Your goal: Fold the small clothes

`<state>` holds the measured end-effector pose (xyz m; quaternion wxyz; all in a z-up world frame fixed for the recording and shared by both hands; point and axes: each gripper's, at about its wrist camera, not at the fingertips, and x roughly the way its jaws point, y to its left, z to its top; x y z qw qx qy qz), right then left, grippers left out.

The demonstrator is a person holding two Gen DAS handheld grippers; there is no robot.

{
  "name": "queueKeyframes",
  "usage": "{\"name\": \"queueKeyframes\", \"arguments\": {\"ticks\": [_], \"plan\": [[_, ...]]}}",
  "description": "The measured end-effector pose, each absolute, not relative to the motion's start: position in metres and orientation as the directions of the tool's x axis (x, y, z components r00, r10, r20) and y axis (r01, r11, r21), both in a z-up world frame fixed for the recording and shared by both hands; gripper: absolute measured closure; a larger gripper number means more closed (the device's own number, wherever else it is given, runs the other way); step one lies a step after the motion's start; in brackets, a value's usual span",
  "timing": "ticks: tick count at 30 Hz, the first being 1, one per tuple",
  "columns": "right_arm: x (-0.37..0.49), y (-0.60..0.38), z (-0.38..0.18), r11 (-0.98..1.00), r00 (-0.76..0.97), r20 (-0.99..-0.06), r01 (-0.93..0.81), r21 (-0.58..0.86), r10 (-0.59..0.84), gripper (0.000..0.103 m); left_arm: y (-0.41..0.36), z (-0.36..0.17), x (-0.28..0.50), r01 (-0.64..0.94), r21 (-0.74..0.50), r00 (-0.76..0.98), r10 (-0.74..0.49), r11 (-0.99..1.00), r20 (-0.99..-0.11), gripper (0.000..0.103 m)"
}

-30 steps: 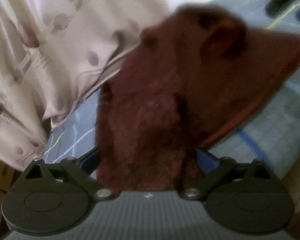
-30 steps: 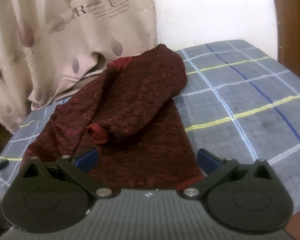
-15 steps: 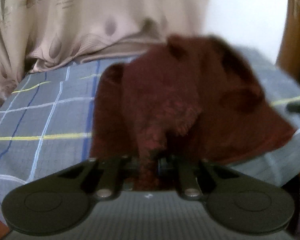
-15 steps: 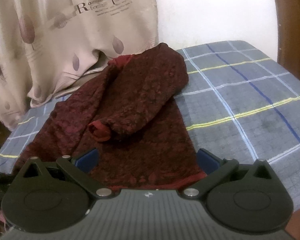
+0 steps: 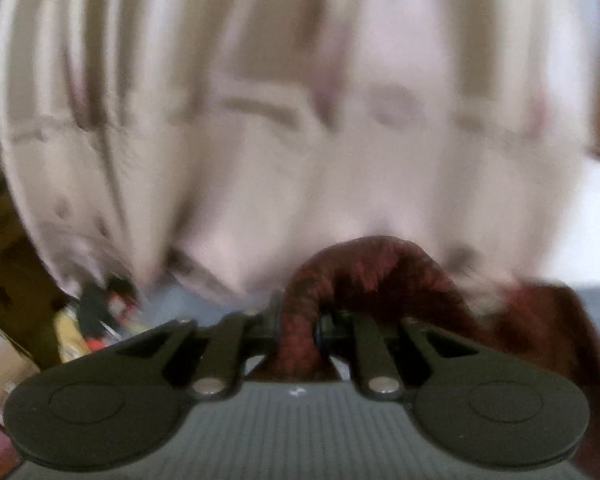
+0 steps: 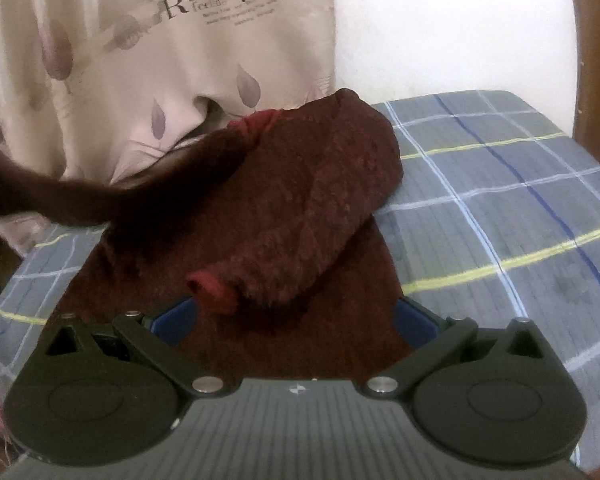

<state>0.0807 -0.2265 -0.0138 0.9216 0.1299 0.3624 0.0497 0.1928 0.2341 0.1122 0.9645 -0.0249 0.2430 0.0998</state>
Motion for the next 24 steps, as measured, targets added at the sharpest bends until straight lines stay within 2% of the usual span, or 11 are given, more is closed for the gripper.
{"name": "queueKeyframes", "arguments": {"ticks": [3, 6, 10, 12, 15, 16, 18, 19, 20, 22, 24], "plan": [[0.099, -0.235, -0.018, 0.954, 0.724, -0.67, 0.056, 0.294, 0.164, 0.0, 0.284, 0.103, 0.257, -0.323, -0.037, 0.812, 0.257, 0.946, -0.524, 0.089], [0.118, -0.24, -0.026, 0.941, 0.71, -0.684, 0.092, 0.326, 0.168, 0.0, 0.32, 0.059, 0.313, -0.383, -0.005, 0.751, 0.309, 0.924, -0.583, 0.086], [0.145, -0.247, -0.041, 0.921, 0.67, -0.719, 0.137, 0.365, 0.185, 0.0, 0.337, 0.002, 0.333, -0.406, 0.015, 0.721, 0.33, 0.914, -0.61, 0.085], [0.158, -0.25, -0.049, 0.911, 0.651, -0.732, 0.148, 0.384, 0.203, 0.0, 0.338, -0.017, 0.324, -0.397, -0.016, 0.735, 0.307, 0.918, -0.604, 0.082], [0.176, -0.251, -0.056, 0.916, 0.632, -0.74, 0.117, 0.385, 0.231, 0.005, 0.336, -0.031, 0.307, -0.329, -0.042, 0.752, 0.235, 0.943, -0.616, 0.062], [0.181, -0.25, -0.058, 0.92, 0.624, -0.747, 0.11, 0.377, 0.231, 0.01, 0.338, -0.031, 0.304, -0.336, -0.048, 0.756, 0.239, 0.941, -0.61, 0.055], [0.193, -0.251, -0.062, 0.928, 0.585, -0.776, 0.102, 0.358, 0.235, 0.036, 0.345, -0.021, 0.287, -0.363, -0.073, 0.795, 0.268, 0.929, -0.543, 0.048], [0.196, -0.251, -0.062, 0.929, 0.575, -0.78, 0.089, 0.358, 0.246, 0.058, 0.347, -0.013, 0.276, -0.376, -0.093, 0.815, 0.281, 0.922, -0.507, 0.035], [0.2, -0.253, -0.06, 0.93, 0.561, -0.786, 0.074, 0.359, 0.259, 0.069, 0.348, -0.003, 0.266, -0.384, -0.118, 0.834, 0.289, 0.916, -0.47, 0.022], [0.207, -0.26, -0.054, 0.938, 0.541, -0.798, 0.05, 0.344, 0.264, 0.083, 0.347, 0.015, 0.244, -0.39, -0.151, 0.86, 0.3, 0.908, -0.413, 0.02], [0.213, -0.266, -0.043, 0.962, 0.538, -0.81, -0.005, 0.273, 0.232, 0.086, 0.335, 0.031, 0.228, -0.364, -0.165, 0.877, 0.278, 0.917, -0.392, 0.02]]}}
